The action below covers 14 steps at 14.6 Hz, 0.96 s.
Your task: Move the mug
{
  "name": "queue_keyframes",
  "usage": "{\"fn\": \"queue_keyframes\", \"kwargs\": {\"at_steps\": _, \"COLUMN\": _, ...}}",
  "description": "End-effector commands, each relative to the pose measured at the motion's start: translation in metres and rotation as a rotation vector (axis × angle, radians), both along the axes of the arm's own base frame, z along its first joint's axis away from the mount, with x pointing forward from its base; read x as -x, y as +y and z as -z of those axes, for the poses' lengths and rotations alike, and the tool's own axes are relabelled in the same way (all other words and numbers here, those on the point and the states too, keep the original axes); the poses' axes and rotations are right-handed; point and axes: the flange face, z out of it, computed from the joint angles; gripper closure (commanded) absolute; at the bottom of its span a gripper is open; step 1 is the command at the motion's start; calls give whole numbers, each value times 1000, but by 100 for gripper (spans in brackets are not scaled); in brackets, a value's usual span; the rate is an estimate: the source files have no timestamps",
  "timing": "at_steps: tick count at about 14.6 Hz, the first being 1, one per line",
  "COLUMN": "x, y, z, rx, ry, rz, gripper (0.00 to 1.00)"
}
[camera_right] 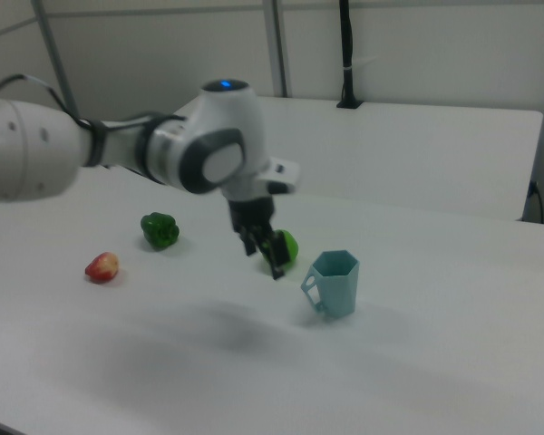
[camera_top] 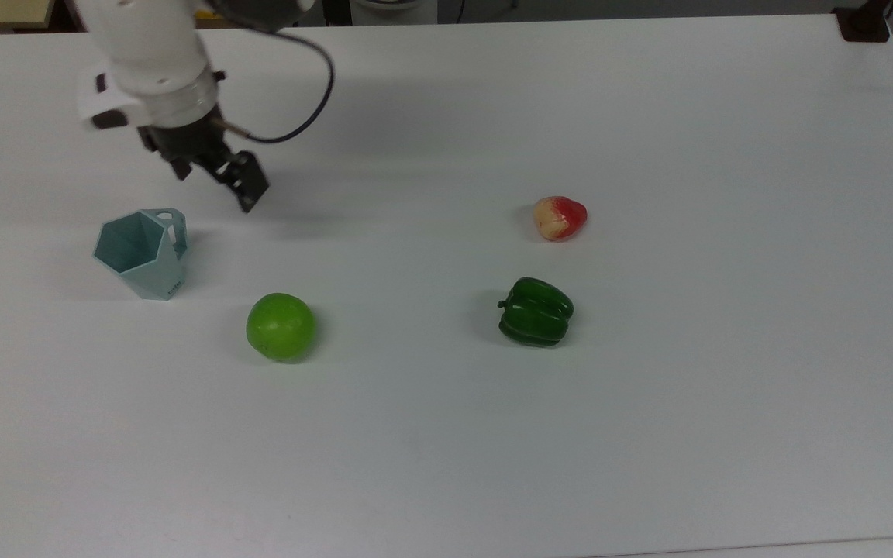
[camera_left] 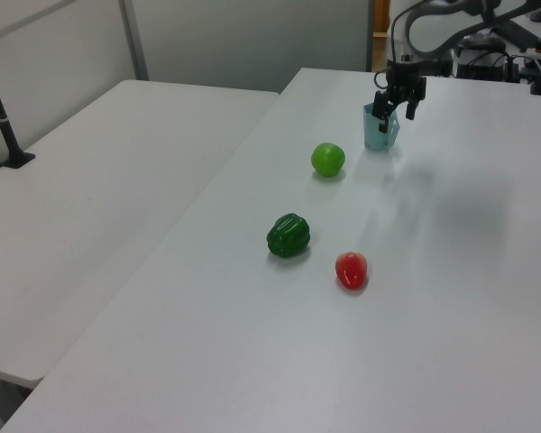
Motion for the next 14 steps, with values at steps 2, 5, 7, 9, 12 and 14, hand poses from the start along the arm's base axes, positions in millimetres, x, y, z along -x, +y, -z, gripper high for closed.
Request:
{"fn": "queue_keyframes", "kwargs": {"at_steps": 2, "x": 53, "y": 65, "z": -82, "rx": 28, "ry": 37, "rz": -79, "gripper": 0}}
{"fn": "queue_keyframes", "kwargs": {"at_steps": 5, "x": 71, "y": 71, "z": -121, "rx": 22, "ry": 29, "rz": -136, "gripper": 0}}
{"fn": "queue_keyframes", "kwargs": {"at_steps": 7, "x": 74, "y": 70, "z": -139, "rx": 23, "ry": 12, "rz": -136, "gripper": 0}}
{"fn": "queue_keyframes", "kwargs": {"at_steps": 9, "x": 79, "y": 67, "z": -147, "rx": 19, "ry": 35, "rz": -173, "gripper": 0}}
{"fn": "queue_keyframes", "kwargs": {"at_steps": 12, "x": 84, "y": 64, "z": -154, "rx": -17, "ry": 43, "rz": -183, "gripper": 0}}
{"fn": "queue_keyframes", "kwargs": {"at_steps": 14, "x": 89, "y": 57, "z": -158, "rx": -22, "ry": 52, "rz": -174, "gripper": 0}}
